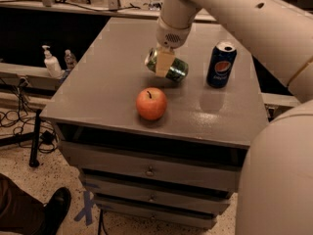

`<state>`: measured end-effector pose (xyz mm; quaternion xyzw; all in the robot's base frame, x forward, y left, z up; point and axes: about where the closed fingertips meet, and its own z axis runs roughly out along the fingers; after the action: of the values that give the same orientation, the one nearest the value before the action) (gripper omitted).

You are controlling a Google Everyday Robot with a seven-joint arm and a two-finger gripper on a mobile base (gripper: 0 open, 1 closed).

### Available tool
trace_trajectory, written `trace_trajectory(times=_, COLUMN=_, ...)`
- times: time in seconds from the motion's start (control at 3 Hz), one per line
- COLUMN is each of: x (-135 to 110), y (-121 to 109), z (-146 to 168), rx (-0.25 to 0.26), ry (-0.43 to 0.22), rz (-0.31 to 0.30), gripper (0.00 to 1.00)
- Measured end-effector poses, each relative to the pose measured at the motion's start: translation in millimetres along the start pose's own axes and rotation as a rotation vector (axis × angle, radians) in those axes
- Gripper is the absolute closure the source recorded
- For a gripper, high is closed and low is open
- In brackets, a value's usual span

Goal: Knock green can over

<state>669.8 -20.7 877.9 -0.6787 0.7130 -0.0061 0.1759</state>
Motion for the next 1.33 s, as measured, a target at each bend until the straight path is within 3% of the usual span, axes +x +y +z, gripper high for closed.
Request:
trace_trajectory(times=0.33, x=19, y=10, z=9, rx=-0.036, ry=0.088, rz=-0.007, gripper=0.83)
trace_trajectory(times=0.67, x=23, y=17, z=16, rx=-0.065, ry=0.109, rz=-0.019, gripper=0.6)
trace_trajectory(times=1.33, x=21, y=25, z=24, rx=-0.105, ry=0.076, rz=-0.021, gripper=0.14)
